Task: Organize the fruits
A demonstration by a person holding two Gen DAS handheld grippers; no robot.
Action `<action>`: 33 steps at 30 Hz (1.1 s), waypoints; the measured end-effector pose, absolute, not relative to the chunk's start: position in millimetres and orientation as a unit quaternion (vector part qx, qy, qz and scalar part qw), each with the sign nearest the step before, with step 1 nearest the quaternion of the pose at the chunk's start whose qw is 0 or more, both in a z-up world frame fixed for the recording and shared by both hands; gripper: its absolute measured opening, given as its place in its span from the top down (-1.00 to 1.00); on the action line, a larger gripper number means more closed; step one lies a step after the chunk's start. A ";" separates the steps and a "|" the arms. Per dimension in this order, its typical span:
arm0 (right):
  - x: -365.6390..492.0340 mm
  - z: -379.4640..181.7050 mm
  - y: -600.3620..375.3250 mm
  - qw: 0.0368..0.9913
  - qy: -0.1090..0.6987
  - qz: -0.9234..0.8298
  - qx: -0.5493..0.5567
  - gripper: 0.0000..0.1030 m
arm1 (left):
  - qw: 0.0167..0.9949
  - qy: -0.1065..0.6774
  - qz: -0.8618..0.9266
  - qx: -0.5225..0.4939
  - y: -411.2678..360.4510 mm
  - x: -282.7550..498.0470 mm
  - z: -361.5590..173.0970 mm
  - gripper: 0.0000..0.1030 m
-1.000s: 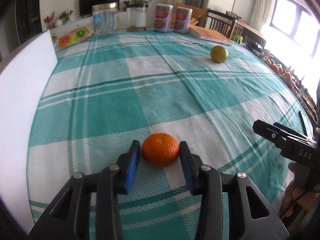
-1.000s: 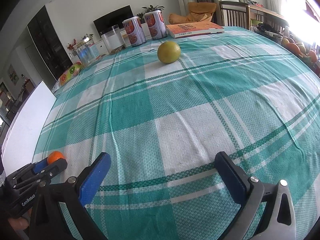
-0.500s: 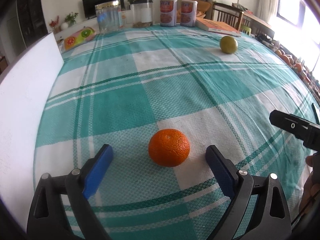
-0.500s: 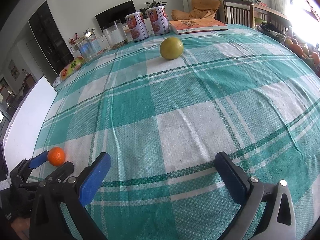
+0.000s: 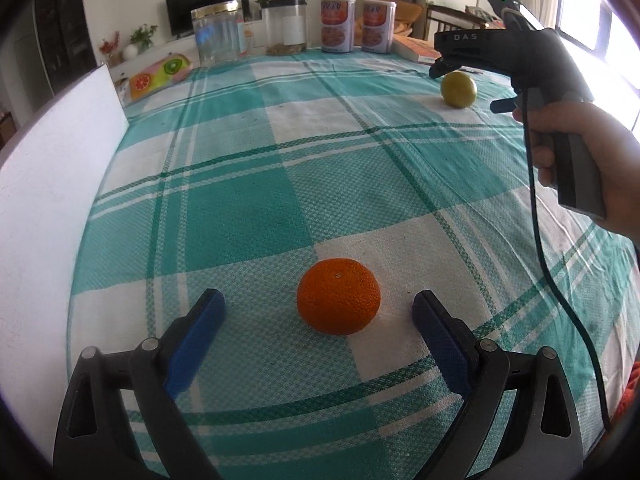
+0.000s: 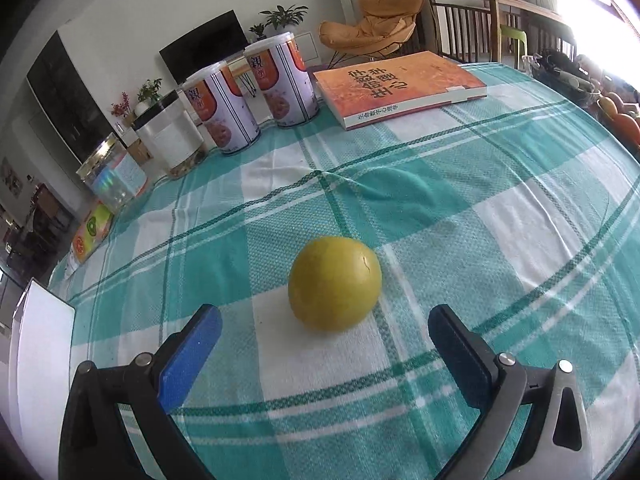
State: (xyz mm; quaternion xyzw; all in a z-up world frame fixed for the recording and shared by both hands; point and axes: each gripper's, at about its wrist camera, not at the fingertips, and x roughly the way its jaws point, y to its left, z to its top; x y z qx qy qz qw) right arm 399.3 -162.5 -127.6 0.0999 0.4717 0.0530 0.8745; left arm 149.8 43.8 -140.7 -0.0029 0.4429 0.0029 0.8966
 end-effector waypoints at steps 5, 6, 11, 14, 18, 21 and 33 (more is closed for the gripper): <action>398.2 -130.0 -155.2 0.882 0.465 0.031 0.072 0.03 | 0.897 0.443 0.003 -0.002 43.3 149.9 -140.8 -0.88; 394.4 -129.3 -157.4 0.882 0.463 0.035 0.079 0.03 | 0.897 0.443 0.003 -0.002 43.4 149.9 -140.9 -0.88; 352.1 -121.9 -165.4 0.877 0.461 0.091 0.100 0.03 | 0.896 0.443 0.003 -0.002 43.5 150.0 -140.7 -0.88; 305.8 -116.2 -170.7 0.868 0.462 0.138 0.118 0.03 | 0.896 0.443 0.001 -0.005 44.0 150.0 -140.8 -0.88; 233.8 -114.8 -173.7 0.858 0.460 0.179 0.142 0.03 | 0.899 0.438 -0.012 -0.025 48.7 148.2 -139.4 -0.88; 186.7 -118.9 -171.1 0.855 0.455 0.191 0.158 0.03 | 0.900 0.430 -0.036 -0.065 59.3 145.3 -135.9 -0.85; 135.3 -124.4 -177.0 0.858 0.441 0.188 0.185 0.03 | 0.899 0.435 -0.047 -0.008 36.7 136.5 -122.9 0.34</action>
